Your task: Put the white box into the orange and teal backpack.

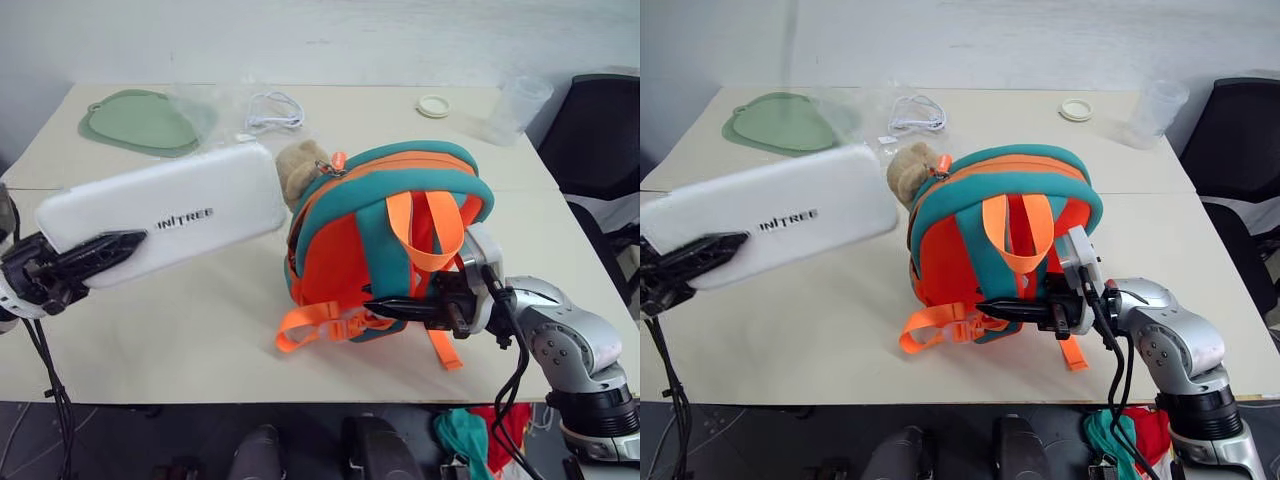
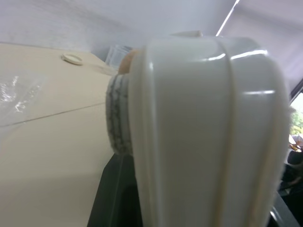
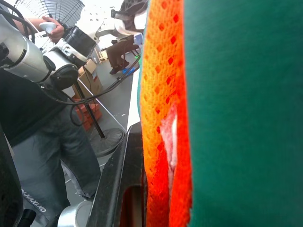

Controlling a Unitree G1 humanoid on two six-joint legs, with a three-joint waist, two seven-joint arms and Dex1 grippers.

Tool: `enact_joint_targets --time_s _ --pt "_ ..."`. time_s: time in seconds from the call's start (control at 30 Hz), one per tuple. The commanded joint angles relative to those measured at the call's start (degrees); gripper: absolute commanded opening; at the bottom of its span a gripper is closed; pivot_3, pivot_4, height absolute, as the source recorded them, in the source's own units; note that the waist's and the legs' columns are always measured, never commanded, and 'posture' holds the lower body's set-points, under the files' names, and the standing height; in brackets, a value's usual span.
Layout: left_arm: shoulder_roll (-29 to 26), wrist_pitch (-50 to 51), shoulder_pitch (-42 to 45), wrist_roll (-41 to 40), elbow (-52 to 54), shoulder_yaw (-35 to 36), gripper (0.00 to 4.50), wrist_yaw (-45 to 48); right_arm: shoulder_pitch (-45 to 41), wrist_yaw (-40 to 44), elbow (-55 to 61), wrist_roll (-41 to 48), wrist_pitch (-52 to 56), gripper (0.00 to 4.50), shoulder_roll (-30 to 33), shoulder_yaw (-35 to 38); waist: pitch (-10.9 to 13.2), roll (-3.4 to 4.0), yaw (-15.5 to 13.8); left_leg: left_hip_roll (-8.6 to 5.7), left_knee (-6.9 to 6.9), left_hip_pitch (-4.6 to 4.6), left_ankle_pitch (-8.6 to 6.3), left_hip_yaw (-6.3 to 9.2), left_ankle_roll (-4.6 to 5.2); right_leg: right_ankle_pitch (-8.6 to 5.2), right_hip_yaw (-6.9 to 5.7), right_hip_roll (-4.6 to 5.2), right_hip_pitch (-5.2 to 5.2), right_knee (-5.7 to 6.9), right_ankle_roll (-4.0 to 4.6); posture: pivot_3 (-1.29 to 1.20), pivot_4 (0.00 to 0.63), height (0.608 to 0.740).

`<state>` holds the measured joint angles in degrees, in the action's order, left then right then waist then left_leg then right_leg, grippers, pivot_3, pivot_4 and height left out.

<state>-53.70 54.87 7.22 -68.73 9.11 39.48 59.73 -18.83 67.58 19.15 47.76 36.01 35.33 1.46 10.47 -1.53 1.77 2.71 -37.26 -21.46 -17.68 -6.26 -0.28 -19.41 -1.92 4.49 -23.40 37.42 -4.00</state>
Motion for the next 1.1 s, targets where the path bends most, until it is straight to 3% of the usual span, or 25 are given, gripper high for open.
enact_joint_targets --time_s 0.03,0.47,0.83,0.97,1.1 --pt "0.0 -2.1 -1.1 1.5 2.5 -1.5 1.20 2.6 -0.3 0.5 0.5 0.5 -0.6 0.65 0.2 0.5 0.0 0.00 0.0 0.00 0.00 0.00 0.00 0.00 0.00 0.00 0.00 0.00 0.00 0.00 0.01 0.00 0.150 0.740" --pt "1.7 -16.6 5.8 15.1 -1.4 -10.9 1.20 5.5 0.9 0.0 1.5 0.8 -0.1 0.65 0.3 0.4 0.0 -0.01 -0.2 -0.02 -0.03 0.00 0.00 0.00 0.00 0.00 -0.03 -0.01 0.02 0.00 0.01 0.00 0.150 0.740" --pt "-2.6 -26.0 9.2 25.3 2.8 -22.2 1.20 14.7 0.9 -0.3 1.6 0.6 -0.1 0.65 0.0 -0.1 0.0 -0.01 -0.3 -0.03 -0.05 0.00 0.00 0.00 0.03 0.00 -0.05 -0.01 0.05 0.00 0.00 0.00 0.150 0.740" --pt "-0.3 -27.8 16.2 29.5 1.9 -27.2 1.20 10.2 0.5 -0.2 1.4 0.6 -0.1 0.65 -0.1 -0.2 0.0 -0.02 -0.6 -0.04 -0.09 -0.01 0.01 0.01 0.05 0.00 -0.08 -0.02 0.08 0.00 0.00 0.00 0.150 0.740" --pt "3.7 -22.1 26.4 26.5 0.6 -30.6 1.20 7.4 0.3 0.4 1.2 0.6 0.2 0.65 0.0 -0.9 0.0 -0.02 -1.3 -0.06 -0.26 -0.04 -0.02 0.03 0.12 0.03 -0.11 -0.05 0.14 0.02 -0.06 0.00 0.150 0.740"
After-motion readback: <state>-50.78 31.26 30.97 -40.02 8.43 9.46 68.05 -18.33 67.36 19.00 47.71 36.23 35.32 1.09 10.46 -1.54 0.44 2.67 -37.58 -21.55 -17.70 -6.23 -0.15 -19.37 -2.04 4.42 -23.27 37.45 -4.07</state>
